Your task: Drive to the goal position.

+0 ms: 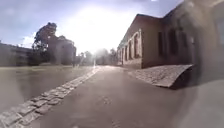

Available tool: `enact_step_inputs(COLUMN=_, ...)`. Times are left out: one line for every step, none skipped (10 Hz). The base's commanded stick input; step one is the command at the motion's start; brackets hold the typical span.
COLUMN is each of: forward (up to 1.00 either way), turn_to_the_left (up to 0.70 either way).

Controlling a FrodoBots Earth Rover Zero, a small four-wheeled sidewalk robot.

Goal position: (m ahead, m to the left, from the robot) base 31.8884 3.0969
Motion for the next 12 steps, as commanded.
enact_step_inputs(forward=0.70, turn_to_the_left=-0.12)
enact_step_inputs(forward=0.70, turn_to_the_left=-0.12)
enact_step_inputs(forward=0.70, turn_to_the_left=-0.12)
enact_step_inputs(forward=0.70, turn_to_the_left=-0.11)
enact_step_inputs(forward=0.70, turn_to_the_left=0.00)
enact_step_inputs(forward=0.70, turn_to_the_left=0.00)
enact_step_inputs(forward=0.70, turn_to_the_left=0.00)
enact_step_inputs(forward=0.70, turn_to_the_left=0.00)
enact_step_inputs(forward=0.70, turn_to_the_left=0.03)
enact_step_inputs(forward=0.70, turn_to_the_left=0.11)
enact_step_inputs(forward=0.70, turn_to_the_left=0.14)
enact_step_inputs(forward=0.70, turn_to_the_left=0.11)
